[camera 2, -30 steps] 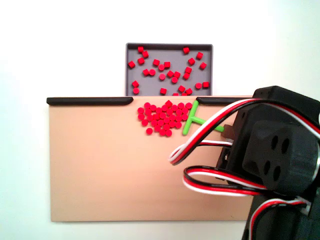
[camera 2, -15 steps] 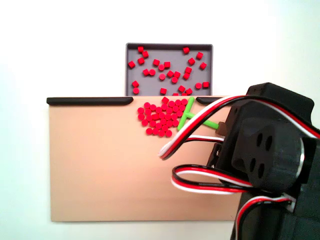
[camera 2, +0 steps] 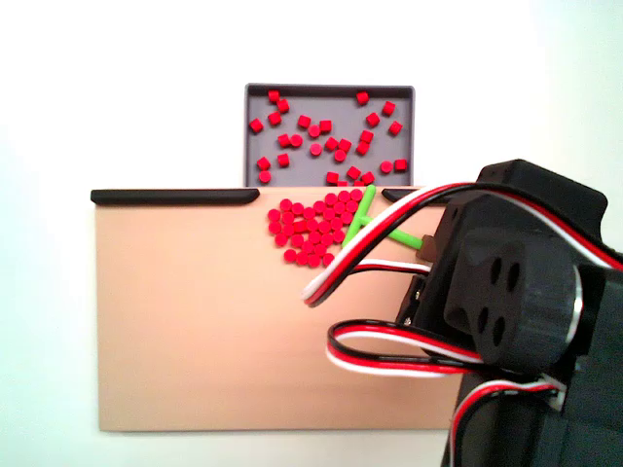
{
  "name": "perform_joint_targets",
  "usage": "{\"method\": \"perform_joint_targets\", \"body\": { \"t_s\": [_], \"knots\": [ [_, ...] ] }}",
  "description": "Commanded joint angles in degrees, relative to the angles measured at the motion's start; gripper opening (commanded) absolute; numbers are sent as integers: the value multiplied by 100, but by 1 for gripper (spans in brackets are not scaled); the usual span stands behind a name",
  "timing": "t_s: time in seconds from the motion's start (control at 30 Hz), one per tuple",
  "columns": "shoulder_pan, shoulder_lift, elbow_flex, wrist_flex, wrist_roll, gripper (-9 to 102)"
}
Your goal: Push granules from right to the grey container
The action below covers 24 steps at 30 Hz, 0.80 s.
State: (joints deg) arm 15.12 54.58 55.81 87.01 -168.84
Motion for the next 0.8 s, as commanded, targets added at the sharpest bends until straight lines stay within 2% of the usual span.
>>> {"method": "perform_joint_targets", "body": {
  "t_s": [0.0,0.77],
  "knots": [
    [-79,44,-141,18,79,0],
    [-105,97,-141,62,272,0]
  ]
}}
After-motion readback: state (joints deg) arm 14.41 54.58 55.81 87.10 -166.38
